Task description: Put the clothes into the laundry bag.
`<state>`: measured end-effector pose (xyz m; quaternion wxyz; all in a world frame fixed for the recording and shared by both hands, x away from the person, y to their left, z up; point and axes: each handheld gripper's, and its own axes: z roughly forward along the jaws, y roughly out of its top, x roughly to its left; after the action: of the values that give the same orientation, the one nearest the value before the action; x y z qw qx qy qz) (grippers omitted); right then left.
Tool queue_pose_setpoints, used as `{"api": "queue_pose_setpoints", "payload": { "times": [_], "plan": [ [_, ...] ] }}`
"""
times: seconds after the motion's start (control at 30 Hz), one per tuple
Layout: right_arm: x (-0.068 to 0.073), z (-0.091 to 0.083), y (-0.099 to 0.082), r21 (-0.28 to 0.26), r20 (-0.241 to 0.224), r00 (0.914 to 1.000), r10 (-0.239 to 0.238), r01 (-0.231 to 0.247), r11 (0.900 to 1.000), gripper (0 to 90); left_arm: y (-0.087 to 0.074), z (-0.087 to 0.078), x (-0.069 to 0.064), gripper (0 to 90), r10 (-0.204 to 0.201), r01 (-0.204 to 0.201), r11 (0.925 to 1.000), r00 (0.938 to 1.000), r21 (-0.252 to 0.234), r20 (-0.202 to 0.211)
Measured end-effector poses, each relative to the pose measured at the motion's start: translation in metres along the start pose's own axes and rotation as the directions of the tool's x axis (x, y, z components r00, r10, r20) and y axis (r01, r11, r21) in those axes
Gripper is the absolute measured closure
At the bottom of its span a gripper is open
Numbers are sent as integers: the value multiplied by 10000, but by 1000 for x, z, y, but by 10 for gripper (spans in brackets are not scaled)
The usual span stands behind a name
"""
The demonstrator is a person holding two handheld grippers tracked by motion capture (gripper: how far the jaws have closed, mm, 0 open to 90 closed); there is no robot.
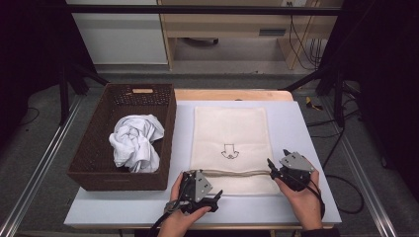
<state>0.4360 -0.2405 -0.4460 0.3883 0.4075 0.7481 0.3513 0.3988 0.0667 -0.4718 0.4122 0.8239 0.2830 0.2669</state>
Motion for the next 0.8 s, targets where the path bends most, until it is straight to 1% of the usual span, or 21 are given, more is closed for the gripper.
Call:
{"api": "queue_pose_setpoints", "payload": {
  "times": [0.1,0.17,0.2,0.33,0.5,0.6,0.67,0.77,0.8],
  "plan": [
    [0,1,0,70,-40,10000,-76,76,9999,380,0,0,2,104,-53,54,10000,10000,38,-84],
    [1,1,0,118,165,9995,-278,276,9996,415,-1,1,3,116,-48,49,9999,9998,94,-203],
    [1,1,0,150,256,9988,-408,404,9991,426,-1,1,3,118,-155,156,9999,9996,49,-251],
    [1,1,0,177,290,9985,-470,465,9988,428,-2,1,5,122,-233,235,9997,9992,63,-309],
    [1,-2,1,118,162,9983,-560,558,9984,430,-2,3,5,122,-320,323,9994,9989,94,-352],
    [2,-2,2,308,-31,9980,-639,639,9975,430,-2,2,5,135,-386,387,9992,9985,29,-396],
    [3,-2,3,337,-76,9975,-706,708,9969,412,-2,2,5,141,-423,424,9991,9982,31,-436],
    [7,-3,6,374,-344,9967,-741,754,9965,373,-2,1,6,173,-472,472,9989,9980,-5,-418],
    [7,-3,6,374,-344,9967,-741,754,9965,373,-2,1,6,173,-503,503,9987,9979,-31,-403]
  ]
}}
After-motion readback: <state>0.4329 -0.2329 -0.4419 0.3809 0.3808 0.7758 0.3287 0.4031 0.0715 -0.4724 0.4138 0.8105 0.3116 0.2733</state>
